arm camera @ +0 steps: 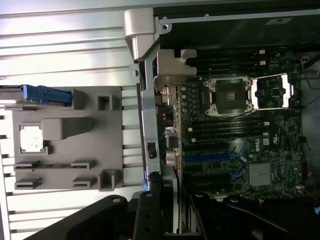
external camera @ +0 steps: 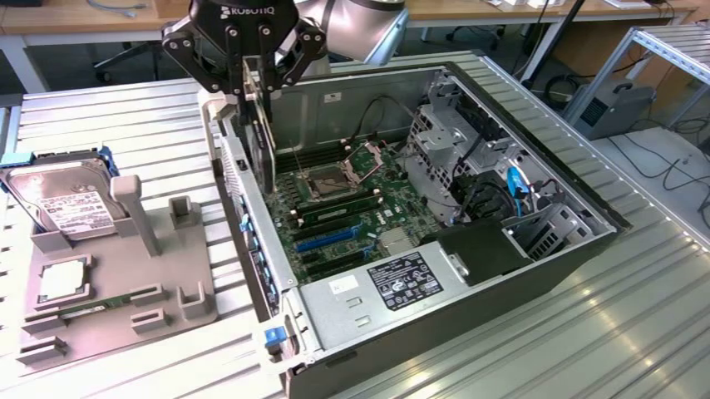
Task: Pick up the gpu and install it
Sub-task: 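Pick up the gpu and move the gpu toward the slot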
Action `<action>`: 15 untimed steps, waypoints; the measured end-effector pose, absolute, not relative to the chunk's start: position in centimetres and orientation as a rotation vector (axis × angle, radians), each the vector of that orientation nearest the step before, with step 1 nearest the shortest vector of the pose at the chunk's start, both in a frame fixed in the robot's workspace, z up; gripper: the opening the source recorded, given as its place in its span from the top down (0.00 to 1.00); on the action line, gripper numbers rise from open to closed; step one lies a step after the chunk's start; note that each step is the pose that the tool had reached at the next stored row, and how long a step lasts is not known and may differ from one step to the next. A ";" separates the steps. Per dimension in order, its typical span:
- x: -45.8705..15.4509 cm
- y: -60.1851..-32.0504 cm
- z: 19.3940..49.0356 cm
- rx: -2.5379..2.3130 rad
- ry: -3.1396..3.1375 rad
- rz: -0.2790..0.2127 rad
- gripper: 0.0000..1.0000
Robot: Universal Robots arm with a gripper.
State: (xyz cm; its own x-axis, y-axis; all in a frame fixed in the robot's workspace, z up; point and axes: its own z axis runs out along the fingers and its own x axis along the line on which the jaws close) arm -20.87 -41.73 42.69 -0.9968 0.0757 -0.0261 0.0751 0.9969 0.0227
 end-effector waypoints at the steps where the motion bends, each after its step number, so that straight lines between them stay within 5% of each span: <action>1: -20.8 -41.7 42.7 0.118 3.112 0.034 0.73; 15: -20.1 -41.7 42.6 0.118 3.112 0.033 0.73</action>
State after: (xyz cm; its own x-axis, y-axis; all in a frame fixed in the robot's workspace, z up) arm -20.13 -41.73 42.57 -0.9968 0.0757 -0.0261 0.0751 0.9969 0.0222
